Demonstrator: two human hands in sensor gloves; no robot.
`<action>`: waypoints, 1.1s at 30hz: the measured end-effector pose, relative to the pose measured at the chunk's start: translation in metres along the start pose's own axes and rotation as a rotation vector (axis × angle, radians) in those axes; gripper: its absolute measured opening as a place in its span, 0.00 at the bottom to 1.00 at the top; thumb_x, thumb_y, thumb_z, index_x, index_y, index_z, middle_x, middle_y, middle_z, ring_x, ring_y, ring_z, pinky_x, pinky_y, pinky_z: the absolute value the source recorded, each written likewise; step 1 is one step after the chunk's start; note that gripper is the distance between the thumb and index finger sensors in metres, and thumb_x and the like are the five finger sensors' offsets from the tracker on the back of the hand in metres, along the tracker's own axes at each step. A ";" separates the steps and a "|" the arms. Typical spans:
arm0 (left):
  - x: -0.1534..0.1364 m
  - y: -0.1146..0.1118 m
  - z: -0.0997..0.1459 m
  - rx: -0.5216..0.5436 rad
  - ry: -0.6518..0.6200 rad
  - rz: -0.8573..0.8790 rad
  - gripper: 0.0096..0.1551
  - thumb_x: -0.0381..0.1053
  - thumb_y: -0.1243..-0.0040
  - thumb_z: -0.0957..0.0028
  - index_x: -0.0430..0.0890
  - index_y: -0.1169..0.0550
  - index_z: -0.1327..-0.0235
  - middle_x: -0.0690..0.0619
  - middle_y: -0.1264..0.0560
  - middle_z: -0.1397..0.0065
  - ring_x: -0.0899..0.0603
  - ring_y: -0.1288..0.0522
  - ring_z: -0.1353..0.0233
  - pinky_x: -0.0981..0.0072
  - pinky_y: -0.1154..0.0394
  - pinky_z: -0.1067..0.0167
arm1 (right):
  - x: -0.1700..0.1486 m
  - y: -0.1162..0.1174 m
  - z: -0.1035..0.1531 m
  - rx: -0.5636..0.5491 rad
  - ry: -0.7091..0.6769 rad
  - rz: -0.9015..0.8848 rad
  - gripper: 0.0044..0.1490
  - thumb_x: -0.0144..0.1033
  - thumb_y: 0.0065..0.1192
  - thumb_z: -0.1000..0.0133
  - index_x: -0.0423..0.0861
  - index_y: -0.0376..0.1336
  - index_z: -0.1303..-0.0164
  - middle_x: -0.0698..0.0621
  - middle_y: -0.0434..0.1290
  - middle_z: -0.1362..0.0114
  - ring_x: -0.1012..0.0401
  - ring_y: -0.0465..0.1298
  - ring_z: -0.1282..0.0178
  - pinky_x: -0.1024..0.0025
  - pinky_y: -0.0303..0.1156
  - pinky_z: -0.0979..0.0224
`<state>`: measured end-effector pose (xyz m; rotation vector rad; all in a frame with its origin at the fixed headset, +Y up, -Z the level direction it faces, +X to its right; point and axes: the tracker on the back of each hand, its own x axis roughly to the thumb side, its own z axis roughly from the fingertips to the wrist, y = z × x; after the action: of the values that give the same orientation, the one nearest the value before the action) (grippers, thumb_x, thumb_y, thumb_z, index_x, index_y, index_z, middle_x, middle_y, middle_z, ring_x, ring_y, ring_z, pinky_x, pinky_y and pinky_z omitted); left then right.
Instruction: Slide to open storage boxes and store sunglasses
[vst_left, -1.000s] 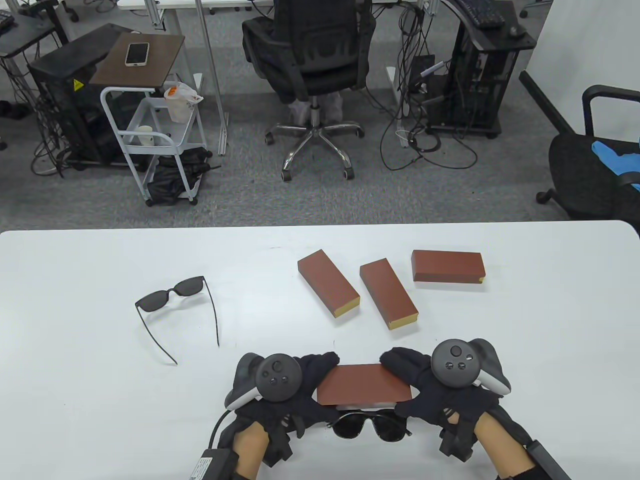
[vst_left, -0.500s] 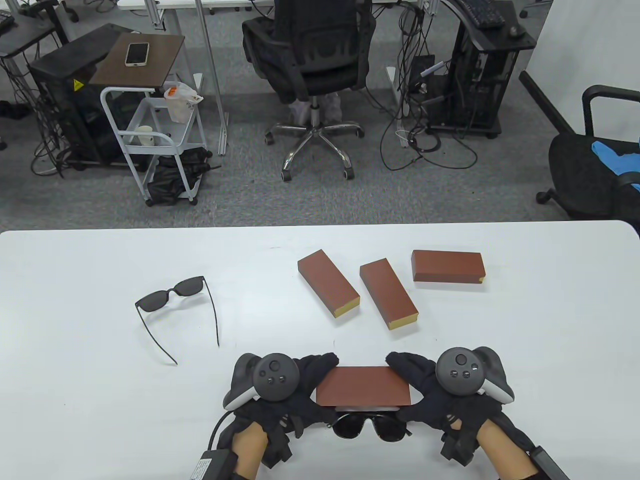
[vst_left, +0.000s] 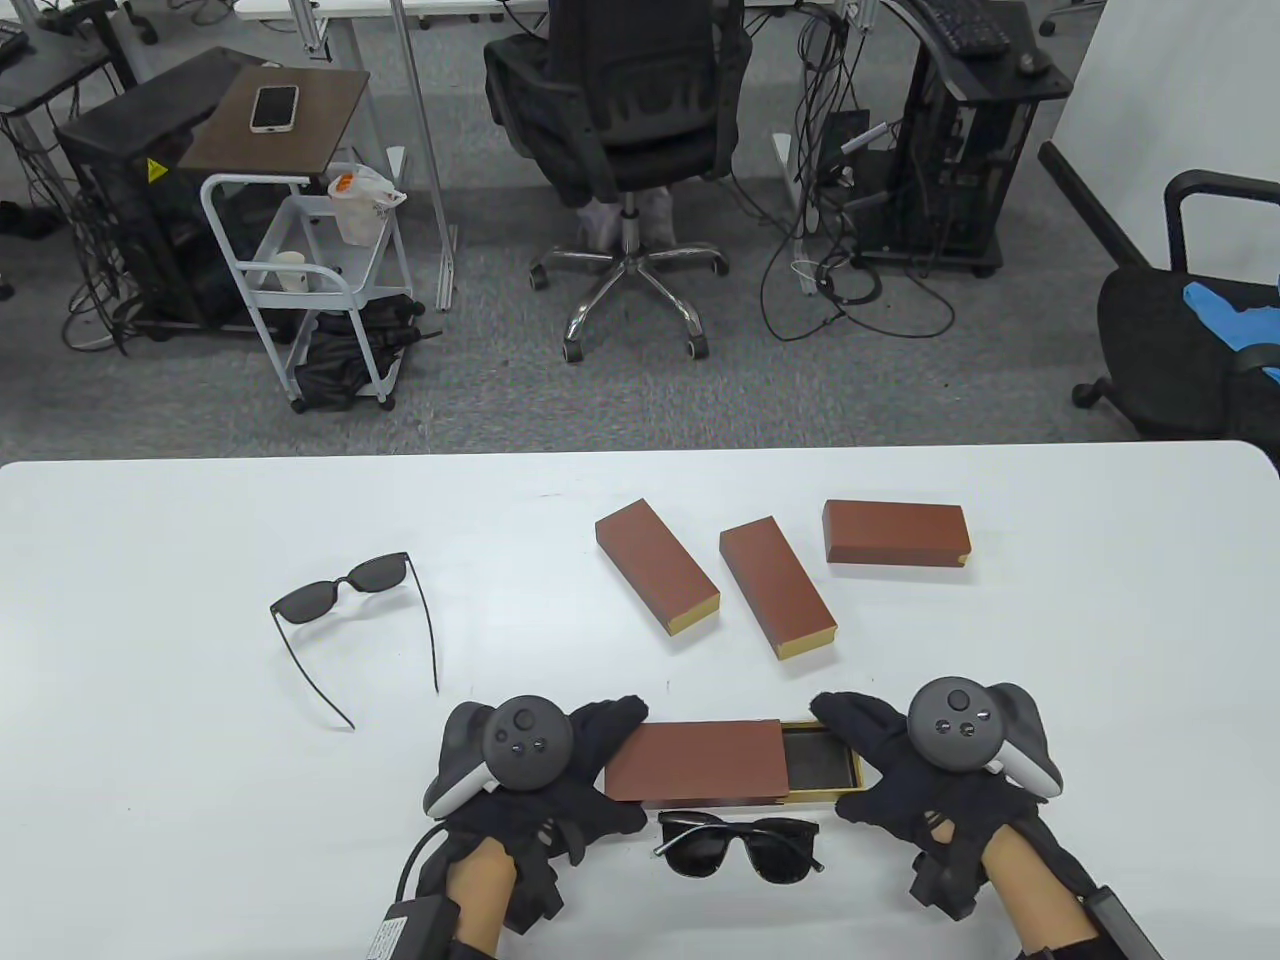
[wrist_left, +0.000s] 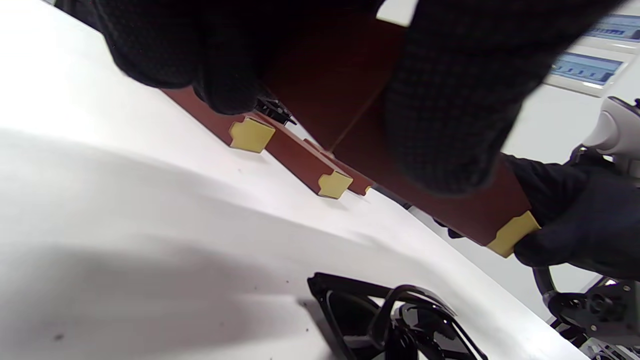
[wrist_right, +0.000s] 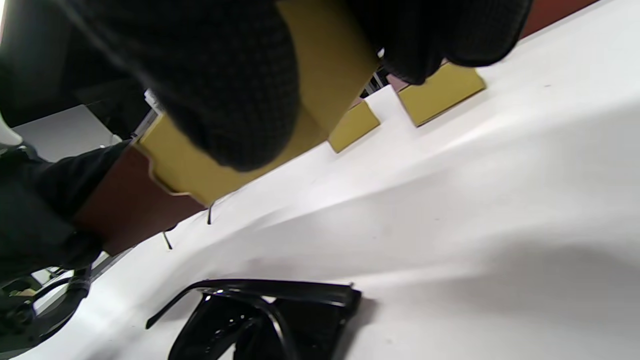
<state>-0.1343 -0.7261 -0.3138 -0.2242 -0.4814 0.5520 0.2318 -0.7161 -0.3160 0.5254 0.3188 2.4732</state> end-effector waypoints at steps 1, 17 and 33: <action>-0.001 0.000 0.000 -0.002 0.004 0.005 0.58 0.61 0.18 0.68 0.55 0.35 0.22 0.48 0.31 0.20 0.38 0.26 0.25 0.40 0.27 0.34 | -0.003 -0.001 0.001 0.001 0.009 -0.004 0.55 0.37 0.81 0.65 0.55 0.51 0.31 0.45 0.55 0.22 0.43 0.65 0.27 0.47 0.65 0.26; -0.019 0.007 0.007 0.101 0.018 0.308 0.59 0.67 0.26 0.62 0.56 0.41 0.18 0.48 0.37 0.16 0.36 0.31 0.22 0.36 0.30 0.33 | -0.017 -0.025 0.010 -0.133 -0.022 -0.164 0.53 0.33 0.82 0.66 0.55 0.54 0.32 0.44 0.56 0.23 0.43 0.69 0.29 0.50 0.71 0.29; -0.040 -0.019 0.010 0.047 0.270 1.092 0.56 0.66 0.37 0.49 0.49 0.51 0.18 0.41 0.40 0.17 0.36 0.28 0.26 0.40 0.28 0.37 | -0.009 -0.029 0.014 -0.239 -0.073 -0.273 0.53 0.34 0.81 0.65 0.54 0.54 0.32 0.44 0.55 0.22 0.42 0.69 0.30 0.51 0.71 0.30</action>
<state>-0.1601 -0.7630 -0.3139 -0.5125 -0.0392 1.5711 0.2590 -0.6962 -0.3156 0.4387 0.0575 2.1840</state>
